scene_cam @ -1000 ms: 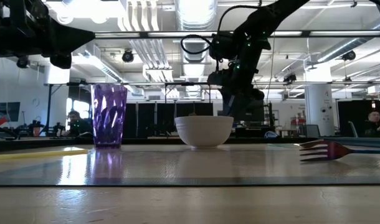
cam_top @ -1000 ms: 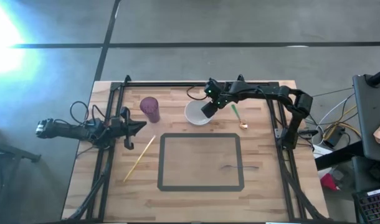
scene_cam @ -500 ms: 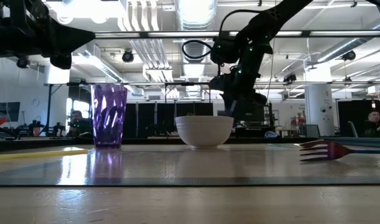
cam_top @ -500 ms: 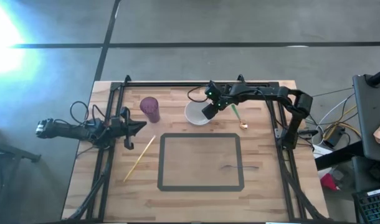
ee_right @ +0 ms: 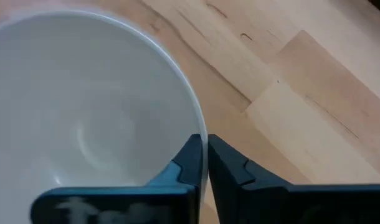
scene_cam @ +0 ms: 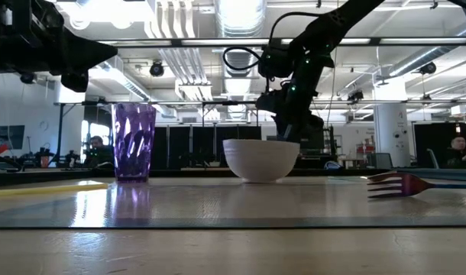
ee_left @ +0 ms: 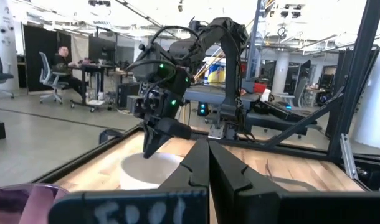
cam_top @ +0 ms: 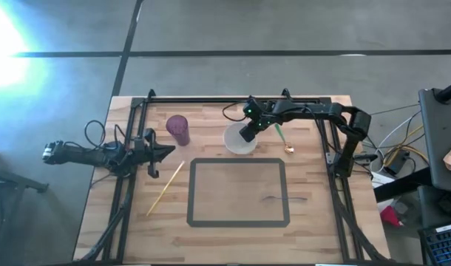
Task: Pick & Place Utensil
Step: Put the white bowl on the transparent mat
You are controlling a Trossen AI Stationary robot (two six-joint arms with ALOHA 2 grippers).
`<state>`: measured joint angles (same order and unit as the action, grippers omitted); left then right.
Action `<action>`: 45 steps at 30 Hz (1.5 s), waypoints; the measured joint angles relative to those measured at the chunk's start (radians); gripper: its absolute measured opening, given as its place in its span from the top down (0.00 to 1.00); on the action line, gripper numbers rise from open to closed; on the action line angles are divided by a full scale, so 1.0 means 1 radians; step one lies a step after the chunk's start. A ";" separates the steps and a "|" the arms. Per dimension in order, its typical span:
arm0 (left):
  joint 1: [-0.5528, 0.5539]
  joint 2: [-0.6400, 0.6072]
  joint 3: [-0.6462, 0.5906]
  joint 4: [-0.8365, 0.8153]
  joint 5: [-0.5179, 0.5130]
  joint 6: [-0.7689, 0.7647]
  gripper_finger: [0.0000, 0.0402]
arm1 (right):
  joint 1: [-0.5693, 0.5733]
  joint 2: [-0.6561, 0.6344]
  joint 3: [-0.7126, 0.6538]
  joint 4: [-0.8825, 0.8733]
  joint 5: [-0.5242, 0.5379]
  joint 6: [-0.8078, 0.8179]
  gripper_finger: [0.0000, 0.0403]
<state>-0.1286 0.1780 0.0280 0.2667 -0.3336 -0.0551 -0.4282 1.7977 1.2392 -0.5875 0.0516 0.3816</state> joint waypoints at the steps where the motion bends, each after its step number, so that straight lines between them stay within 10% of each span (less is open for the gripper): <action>1: 0.000 0.000 0.000 0.000 0.000 0.000 1.00 | 0.000 0.000 0.000 -0.001 0.000 -0.002 0.97; 17: 0.000 0.000 0.000 0.036 -0.001 0.107 1.00 | 0.036 -0.046 0.053 -0.068 -0.083 -0.016 0.97; 45: 0.000 0.000 0.024 0.077 -0.001 0.186 1.00 | 0.435 -0.146 0.068 -0.113 -0.075 0.121 0.97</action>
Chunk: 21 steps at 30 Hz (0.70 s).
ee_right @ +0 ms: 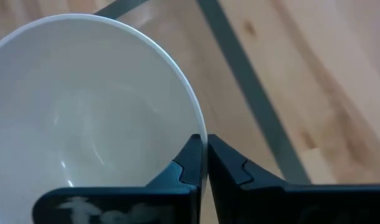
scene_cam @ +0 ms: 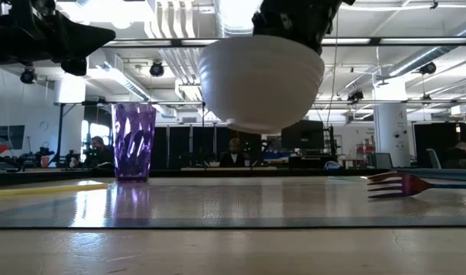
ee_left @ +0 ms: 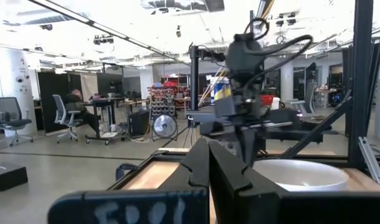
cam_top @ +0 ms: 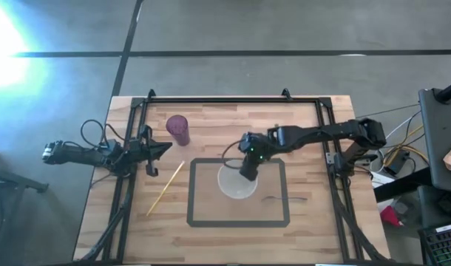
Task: Pick & Place Utensil
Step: Put the white bowl on the transparent mat
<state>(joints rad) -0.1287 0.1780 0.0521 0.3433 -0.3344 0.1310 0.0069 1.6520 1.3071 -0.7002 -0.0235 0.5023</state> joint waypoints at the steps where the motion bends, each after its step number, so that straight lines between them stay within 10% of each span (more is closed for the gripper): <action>1: 0.000 0.000 0.000 0.001 0.000 0.000 1.00 | 0.011 0.002 0.000 0.000 0.000 0.005 0.97; 21: 0.000 0.000 -0.006 -0.001 0.000 -0.060 1.00 | 0.111 0.012 0.000 -0.001 0.053 0.072 0.97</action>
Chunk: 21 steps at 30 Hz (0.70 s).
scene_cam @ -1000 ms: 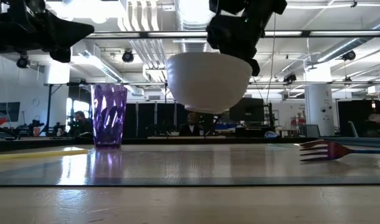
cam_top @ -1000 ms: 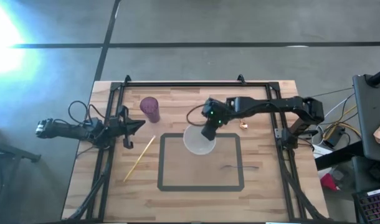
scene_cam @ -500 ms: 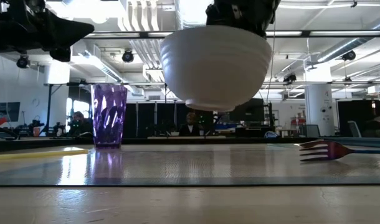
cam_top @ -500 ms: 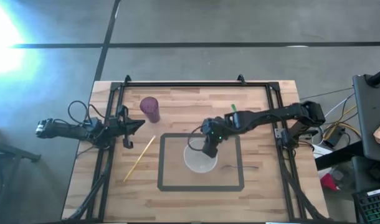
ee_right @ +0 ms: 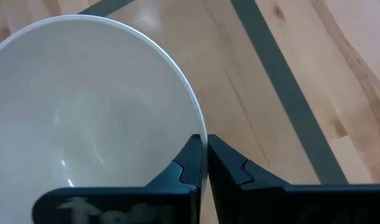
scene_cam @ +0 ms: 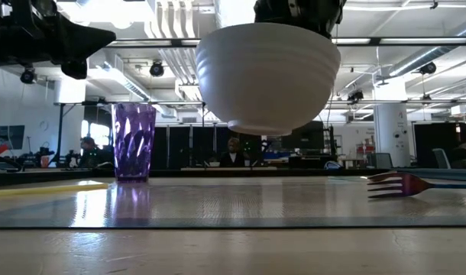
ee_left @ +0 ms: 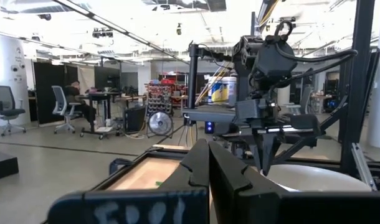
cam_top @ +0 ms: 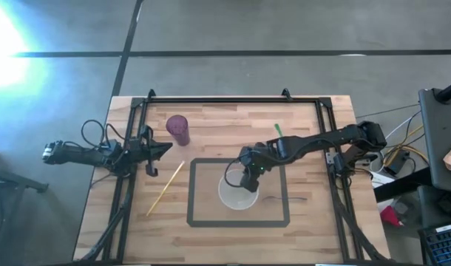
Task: Pick & Place Utensil
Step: Put the white bowl on the transparent mat
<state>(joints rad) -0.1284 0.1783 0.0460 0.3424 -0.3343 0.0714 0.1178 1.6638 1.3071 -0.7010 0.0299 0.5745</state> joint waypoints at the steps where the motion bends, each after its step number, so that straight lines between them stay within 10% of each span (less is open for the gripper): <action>1: 0.000 0.000 0.000 0.000 0.000 -0.002 1.00 | 0.002 0.000 0.000 0.000 0.000 0.002 0.97; 21: 0.000 0.011 -0.002 -0.032 0.000 -0.028 1.00 | 0.051 0.155 0.052 -0.009 -0.002 -0.006 0.97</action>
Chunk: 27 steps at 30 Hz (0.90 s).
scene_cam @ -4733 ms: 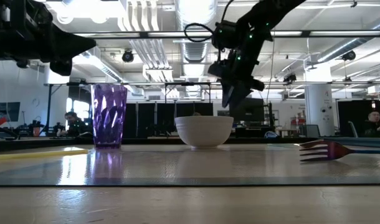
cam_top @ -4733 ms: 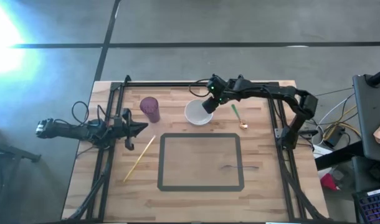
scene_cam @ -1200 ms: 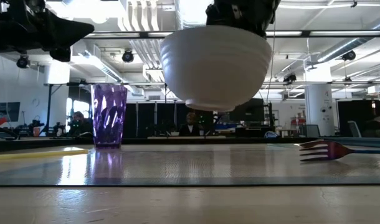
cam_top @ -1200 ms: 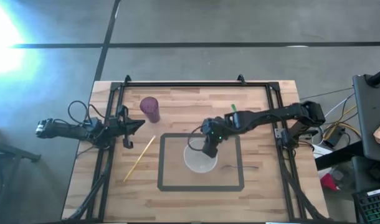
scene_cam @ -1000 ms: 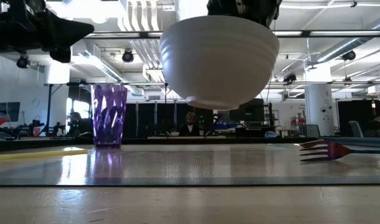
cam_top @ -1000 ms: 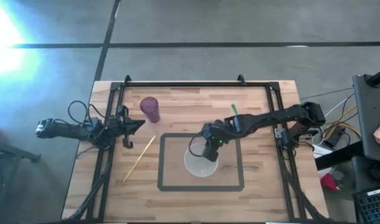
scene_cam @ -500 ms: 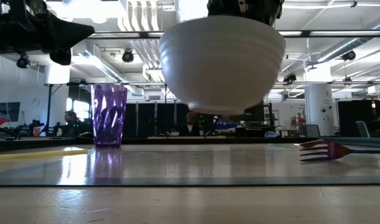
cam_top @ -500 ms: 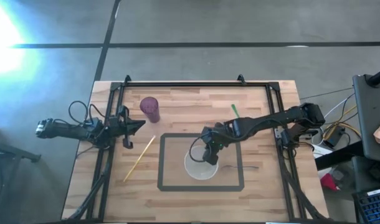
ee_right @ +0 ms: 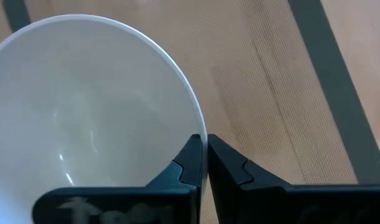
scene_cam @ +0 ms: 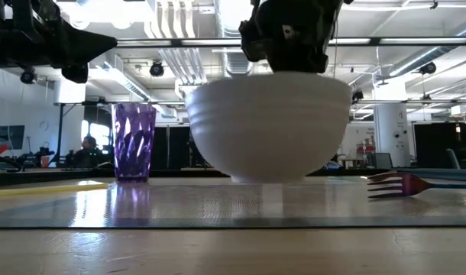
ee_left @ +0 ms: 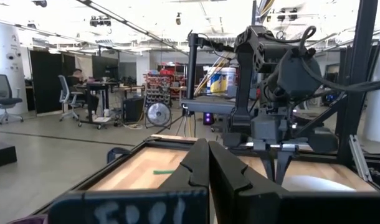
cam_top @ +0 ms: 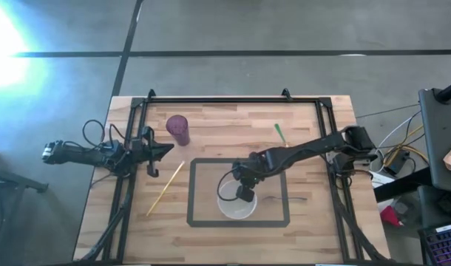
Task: Pick & Place Utensil
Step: Put the white bowl on the transparent mat
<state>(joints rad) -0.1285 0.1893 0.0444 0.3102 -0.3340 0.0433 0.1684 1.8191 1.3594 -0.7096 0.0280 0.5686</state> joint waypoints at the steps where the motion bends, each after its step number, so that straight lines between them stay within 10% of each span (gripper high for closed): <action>1: 0.000 0.001 0.000 0.000 0.000 0.000 1.00 | 0.000 0.004 0.000 -0.001 0.000 0.000 0.97; 27: 0.000 0.006 0.000 -0.034 0.000 -0.056 1.00 | -0.001 0.048 -0.003 -0.006 0.001 -0.026 0.97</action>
<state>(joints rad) -0.1284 0.1955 0.0444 0.2760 -0.3336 -0.0127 0.1677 1.8668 1.3567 -0.7158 0.0289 0.5430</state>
